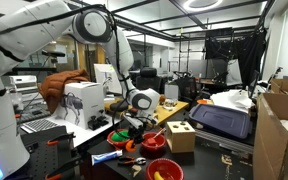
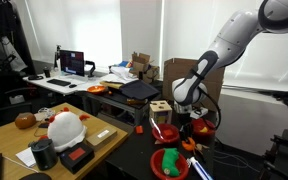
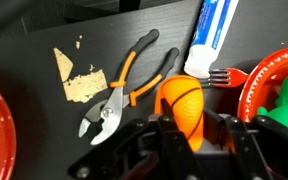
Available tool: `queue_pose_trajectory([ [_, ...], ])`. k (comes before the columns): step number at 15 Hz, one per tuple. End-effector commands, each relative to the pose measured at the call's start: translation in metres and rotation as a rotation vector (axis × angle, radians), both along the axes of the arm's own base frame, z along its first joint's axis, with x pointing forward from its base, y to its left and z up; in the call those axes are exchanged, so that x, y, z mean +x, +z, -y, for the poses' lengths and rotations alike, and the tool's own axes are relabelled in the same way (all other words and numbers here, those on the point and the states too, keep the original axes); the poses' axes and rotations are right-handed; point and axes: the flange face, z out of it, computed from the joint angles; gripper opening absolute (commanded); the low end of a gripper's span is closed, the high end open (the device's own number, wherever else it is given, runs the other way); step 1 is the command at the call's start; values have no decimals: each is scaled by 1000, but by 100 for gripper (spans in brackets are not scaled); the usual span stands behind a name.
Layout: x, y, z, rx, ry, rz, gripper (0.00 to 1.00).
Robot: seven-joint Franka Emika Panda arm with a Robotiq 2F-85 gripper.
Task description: Put the basketball on the table.
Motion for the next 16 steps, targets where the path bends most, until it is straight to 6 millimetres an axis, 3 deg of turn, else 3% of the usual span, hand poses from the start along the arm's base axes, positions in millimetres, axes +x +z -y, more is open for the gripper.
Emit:
queue_pose_trajectory([
  [1,9,-3,-5,-12,-21,37,6],
  [13,11,-19,-3,-19,-38,46,6],
  [14,11,-19,-3,-21,-42,49,44],
  [16,12,-18,-2,-22,-45,61,56],
])
